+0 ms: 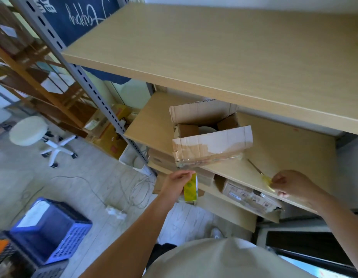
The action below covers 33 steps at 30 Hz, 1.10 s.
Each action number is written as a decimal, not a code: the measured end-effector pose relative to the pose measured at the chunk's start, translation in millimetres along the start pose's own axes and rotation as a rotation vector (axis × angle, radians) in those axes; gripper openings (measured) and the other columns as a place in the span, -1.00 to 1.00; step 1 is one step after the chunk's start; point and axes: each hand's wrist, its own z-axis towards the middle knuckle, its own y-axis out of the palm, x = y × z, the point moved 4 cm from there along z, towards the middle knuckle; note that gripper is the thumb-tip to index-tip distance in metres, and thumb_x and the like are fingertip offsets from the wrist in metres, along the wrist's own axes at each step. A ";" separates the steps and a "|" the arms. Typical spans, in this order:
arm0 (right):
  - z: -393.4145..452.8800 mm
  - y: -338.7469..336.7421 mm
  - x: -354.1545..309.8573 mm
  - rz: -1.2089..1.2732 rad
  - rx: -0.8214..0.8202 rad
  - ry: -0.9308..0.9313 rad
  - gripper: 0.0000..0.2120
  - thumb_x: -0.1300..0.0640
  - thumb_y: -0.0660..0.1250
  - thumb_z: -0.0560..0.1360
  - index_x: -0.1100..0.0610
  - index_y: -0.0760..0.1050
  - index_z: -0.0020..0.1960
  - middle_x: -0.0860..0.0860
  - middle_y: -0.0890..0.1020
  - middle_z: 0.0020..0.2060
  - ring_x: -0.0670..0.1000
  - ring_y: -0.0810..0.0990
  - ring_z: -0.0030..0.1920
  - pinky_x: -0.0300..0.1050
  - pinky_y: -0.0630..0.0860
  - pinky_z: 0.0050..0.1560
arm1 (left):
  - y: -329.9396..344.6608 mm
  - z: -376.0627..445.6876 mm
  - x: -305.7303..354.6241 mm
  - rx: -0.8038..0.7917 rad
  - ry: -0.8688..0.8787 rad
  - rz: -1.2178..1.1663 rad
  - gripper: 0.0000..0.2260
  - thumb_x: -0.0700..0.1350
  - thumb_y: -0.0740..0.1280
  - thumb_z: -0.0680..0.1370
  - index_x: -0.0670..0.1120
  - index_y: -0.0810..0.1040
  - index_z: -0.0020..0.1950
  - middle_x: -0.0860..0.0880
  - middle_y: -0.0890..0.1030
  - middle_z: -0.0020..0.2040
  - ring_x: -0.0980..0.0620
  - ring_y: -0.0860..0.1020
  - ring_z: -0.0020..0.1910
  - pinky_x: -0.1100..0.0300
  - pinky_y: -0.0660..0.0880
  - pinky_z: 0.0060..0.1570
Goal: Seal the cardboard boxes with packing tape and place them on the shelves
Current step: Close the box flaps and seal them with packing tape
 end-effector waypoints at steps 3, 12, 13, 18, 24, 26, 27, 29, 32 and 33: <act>-25.1 10.1 2.0 0.069 -0.115 -0.142 -0.89 0.24 0.52 0.44 0.08 0.62 -0.20 0.01 0.67 -0.41 0.05 0.64 -0.35 -0.16 0.51 -0.34 | 0.7 -0.7 2.5 0.008 -0.019 -0.031 -0.88 -0.07 0.40 0.58 0.08 0.73 -0.04 -0.04 0.70 0.01 -0.01 0.66 -0.09 0.17 0.57 -0.22; -22.0 21.3 -136.1 -0.530 -0.253 -0.490 -0.54 -0.47 0.36 0.27 -0.17 0.64 -0.03 -0.23 0.62 -0.16 -0.12 0.56 -0.07 -0.16 0.49 0.01 | 3.9 -1.2 3.2 -0.033 -0.095 -0.050 -0.85 -0.10 0.33 0.62 -0.03 0.68 0.11 -0.16 0.66 0.06 0.02 0.61 -0.20 0.27 0.56 -0.36; -19.7 21.6 -147.5 -0.526 -0.264 -0.495 -0.46 -0.55 0.32 0.20 -0.18 0.66 -0.06 -0.21 0.65 -0.18 -0.12 0.57 -0.10 -0.17 0.49 -0.05 | 3.4 -1.4 4.1 -0.034 -0.097 -0.041 -0.84 -0.10 0.32 0.63 -0.05 0.67 0.14 -0.15 0.66 0.02 0.04 0.59 -0.25 0.32 0.52 -0.42; -14.1 33.4 -189.1 -0.631 -0.257 -0.508 -0.50 -0.44 0.37 0.33 -0.03 0.69 -0.10 -0.05 0.65 -0.27 -0.04 0.51 -0.26 -0.21 0.33 -0.29 | 3.6 1.6 1.3 -0.041 -0.098 0.005 -0.85 -0.07 0.33 0.62 -0.04 0.67 0.12 -0.20 0.67 -0.02 -0.03 0.62 -0.21 0.13 0.62 -0.15; -12.6 46.3 -210.5 -0.705 -0.240 -0.499 -0.56 -0.30 0.34 0.47 0.07 0.69 -0.09 0.02 0.60 -0.33 -0.02 0.47 -0.28 -0.19 0.37 -0.21 | 4.3 -1.1 3.4 -0.053 -0.147 0.020 -0.87 0.05 0.36 0.55 0.17 0.72 -0.09 -0.19 0.68 0.09 -0.28 0.60 0.16 -0.24 0.51 0.21; -11.5 47.1 -211.4 -0.708 -0.227 -0.522 -0.61 -0.29 0.36 0.47 0.02 0.67 -0.23 -0.05 0.54 -0.43 -0.05 0.46 -0.33 -0.21 0.36 -0.23 | 3.5 0.9 1.2 -0.053 -0.172 0.035 -0.87 0.11 0.36 0.49 0.22 0.71 -0.08 -0.16 0.68 0.09 -0.28 0.59 0.18 -0.25 0.50 0.22; -10.8 47.1 -211.2 -0.698 -0.214 -0.535 -0.63 -0.27 0.38 0.46 -0.01 0.62 -0.31 -0.06 0.51 -0.47 -0.06 0.44 -0.36 -0.22 0.34 -0.25 | 3.9 0.1 2.5 -0.055 -0.186 0.037 -0.86 0.14 0.35 0.47 0.23 0.70 -0.07 -0.15 0.68 0.09 -0.28 0.60 0.17 -0.25 0.50 0.22; -7.6 47.1 -210.0 -0.684 -0.179 -0.567 -0.66 -0.23 0.42 0.45 -0.01 0.59 -0.34 -0.06 0.47 -0.49 -0.06 0.43 -0.36 -0.23 0.32 -0.28 | 4.5 -0.6 4.9 -0.050 -0.208 0.020 -0.87 0.12 0.35 0.51 0.20 0.70 -0.06 -0.15 0.68 0.10 -0.23 0.64 0.09 -0.17 0.53 0.19; -2.5 49.5 -208.7 -0.682 -0.133 -0.598 -0.58 -0.25 0.46 0.41 0.00 0.48 -0.43 -0.07 0.41 -0.49 -0.04 0.43 -0.34 -0.22 0.27 -0.35 | 3.0 1.0 8.2 -0.023 -0.208 -0.003 -0.87 0.04 0.35 0.58 0.16 0.69 -0.08 -0.16 0.68 0.09 -0.15 0.63 0.00 -0.07 0.55 0.08; -1.7 50.9 -208.2 -0.701 -0.112 -0.598 -0.54 -0.28 0.45 0.40 0.02 0.42 -0.45 -0.08 0.41 -0.46 -0.02 0.44 -0.29 -0.20 0.27 -0.36 | 3.0 4.1 6.0 -0.023 -0.224 -0.015 -0.89 0.03 0.37 0.58 0.13 0.69 -0.07 -0.15 0.68 0.07 -0.15 0.64 0.03 -0.08 0.55 0.10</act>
